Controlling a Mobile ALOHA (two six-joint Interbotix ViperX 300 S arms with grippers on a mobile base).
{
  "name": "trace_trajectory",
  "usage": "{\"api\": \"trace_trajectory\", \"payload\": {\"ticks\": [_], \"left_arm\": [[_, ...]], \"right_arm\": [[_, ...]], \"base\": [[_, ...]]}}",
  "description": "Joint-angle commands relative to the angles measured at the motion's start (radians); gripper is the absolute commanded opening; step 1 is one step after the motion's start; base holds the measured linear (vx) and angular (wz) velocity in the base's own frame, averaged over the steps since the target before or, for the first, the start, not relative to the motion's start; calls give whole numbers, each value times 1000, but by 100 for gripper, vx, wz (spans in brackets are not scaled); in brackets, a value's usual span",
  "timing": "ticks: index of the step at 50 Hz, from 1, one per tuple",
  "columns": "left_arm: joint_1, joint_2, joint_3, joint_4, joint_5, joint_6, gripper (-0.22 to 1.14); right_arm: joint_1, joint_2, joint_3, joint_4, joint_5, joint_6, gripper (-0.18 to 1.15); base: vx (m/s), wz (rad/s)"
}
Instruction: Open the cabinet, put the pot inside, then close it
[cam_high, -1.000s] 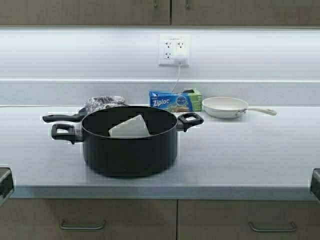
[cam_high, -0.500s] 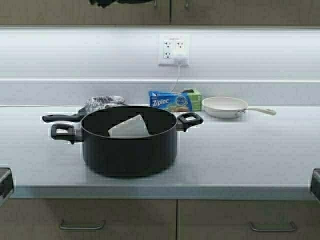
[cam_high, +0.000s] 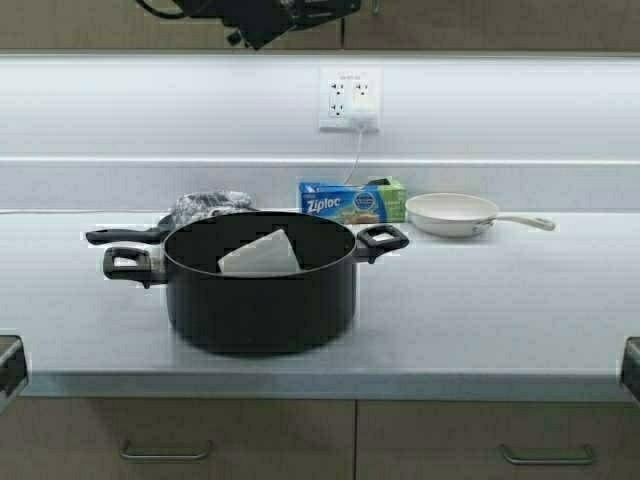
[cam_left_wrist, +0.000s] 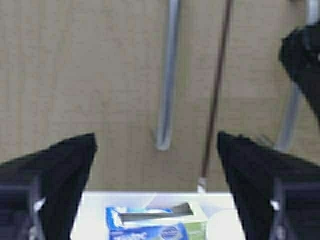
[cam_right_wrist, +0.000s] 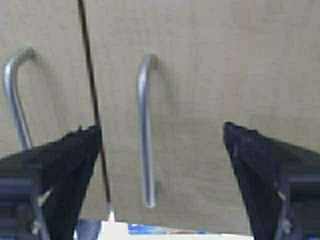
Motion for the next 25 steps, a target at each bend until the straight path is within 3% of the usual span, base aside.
{"api": "trace_trajectory", "payload": {"ticks": [1, 25], "left_arm": [[9, 8, -60, 0, -6, 0, 102], [20, 72, -175, -2, -5, -2, 102]], "right_arm": [[-9, 17, -57, 0, -9, -2, 103], [-35, 57, -147, 2, 21, -3, 103]], "base": [[0, 0], [0, 0]]}}
